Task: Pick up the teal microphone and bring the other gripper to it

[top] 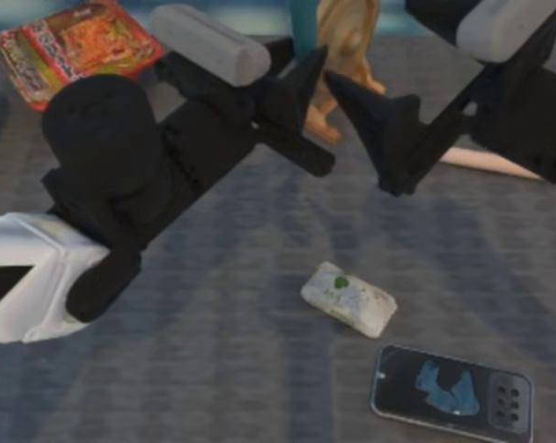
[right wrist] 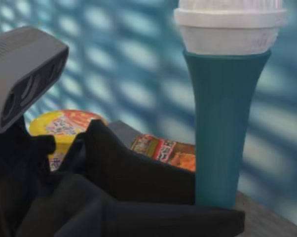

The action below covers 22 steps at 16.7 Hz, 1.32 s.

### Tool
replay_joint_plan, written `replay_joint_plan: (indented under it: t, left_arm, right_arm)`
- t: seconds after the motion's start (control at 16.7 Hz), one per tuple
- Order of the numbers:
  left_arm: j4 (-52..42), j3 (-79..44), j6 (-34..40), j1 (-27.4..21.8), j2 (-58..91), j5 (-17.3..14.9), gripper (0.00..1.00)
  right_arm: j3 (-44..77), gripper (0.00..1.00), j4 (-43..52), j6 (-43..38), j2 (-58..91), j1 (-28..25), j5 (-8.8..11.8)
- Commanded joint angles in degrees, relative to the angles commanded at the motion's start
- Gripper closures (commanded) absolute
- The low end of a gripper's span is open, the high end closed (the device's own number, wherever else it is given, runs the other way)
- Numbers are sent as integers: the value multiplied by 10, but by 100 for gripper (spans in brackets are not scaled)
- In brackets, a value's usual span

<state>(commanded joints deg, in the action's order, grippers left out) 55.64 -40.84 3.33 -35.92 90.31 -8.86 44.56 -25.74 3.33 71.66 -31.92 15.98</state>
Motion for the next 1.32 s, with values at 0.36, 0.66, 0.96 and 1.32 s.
replay_joint_plan:
  t: [0.36,0.66,0.96,1.32]
  left_arm:
    - [0,0,0,0,0,0,100]
    - [0,0,0,0,0,0,100]
    - [0,0,0,0,0,0,100]
    - [0,0,0,0,0,0,100]
  right_arm:
    - [123,0,-32,-1,162,-32,-33]
    - [161,0,-41,-2,205,-42,-44]
    - [161,23,-41,-2,205,-42,-44]
    - [161,68,-41,-2,205,-42,-44]
